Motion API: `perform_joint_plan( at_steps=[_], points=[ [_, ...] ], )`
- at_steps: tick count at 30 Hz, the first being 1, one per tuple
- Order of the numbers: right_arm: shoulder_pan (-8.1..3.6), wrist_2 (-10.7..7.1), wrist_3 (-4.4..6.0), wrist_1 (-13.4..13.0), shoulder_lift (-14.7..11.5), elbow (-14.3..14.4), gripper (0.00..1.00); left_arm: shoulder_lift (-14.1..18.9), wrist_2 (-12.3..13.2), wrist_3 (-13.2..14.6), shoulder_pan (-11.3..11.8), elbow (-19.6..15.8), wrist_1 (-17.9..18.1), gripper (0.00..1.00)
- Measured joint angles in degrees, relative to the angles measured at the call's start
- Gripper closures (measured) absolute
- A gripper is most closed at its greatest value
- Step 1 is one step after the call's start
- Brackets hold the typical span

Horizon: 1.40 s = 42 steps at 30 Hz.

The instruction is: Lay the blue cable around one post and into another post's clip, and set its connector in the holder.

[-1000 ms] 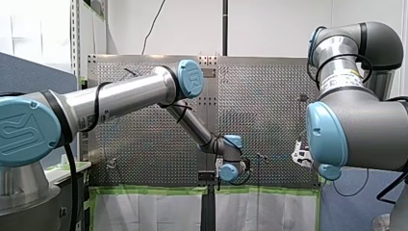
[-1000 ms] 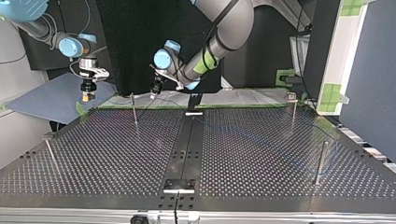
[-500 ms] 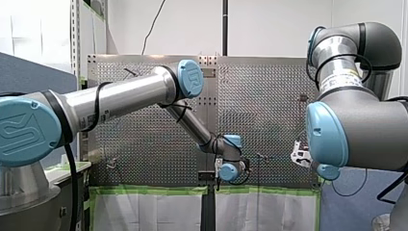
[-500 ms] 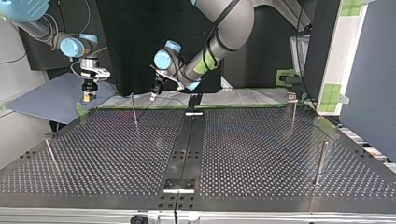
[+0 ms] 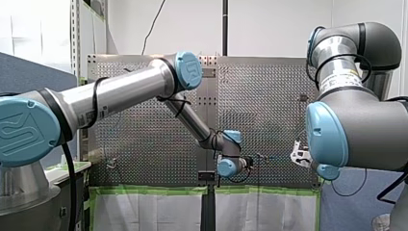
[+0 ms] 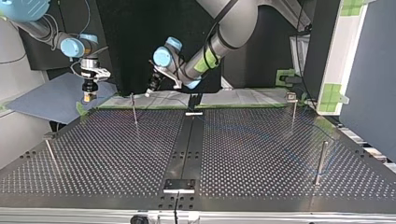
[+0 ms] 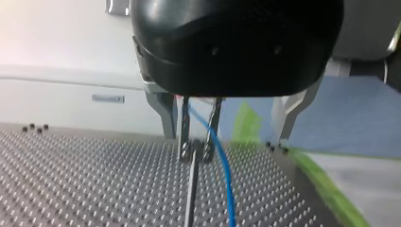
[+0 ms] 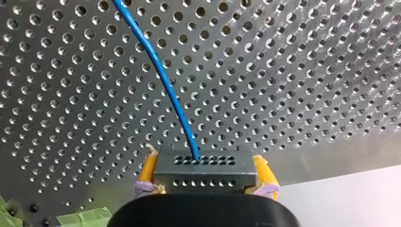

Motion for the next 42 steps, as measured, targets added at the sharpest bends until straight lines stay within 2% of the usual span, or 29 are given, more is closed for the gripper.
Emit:
perform_joint_plan(
  at_steps=[7,12,24,42],
  points=[
    [0.16,0.00,0.10,0.1,0.0,0.0,1.00,0.4,3.6,0.0,-0.2,-1.2,-0.4,0.00],
    [0.20,-0.01,0.48,0.0,0.0,0.0,1.00,0.4,4.9,-0.1,-0.3,-1.2,-0.4,0.00],
    [0.65,-0.23,1.00,-0.2,0.1,0.0,1.00,0.4,4.9,-0.3,-0.3,-1.3,-0.4,0.00],
    [1.08,-0.26,1.07,-0.2,0.2,0.0,1.00,0.4,4.8,-0.4,-0.4,-1.2,-0.3,0.00]
  ],
)
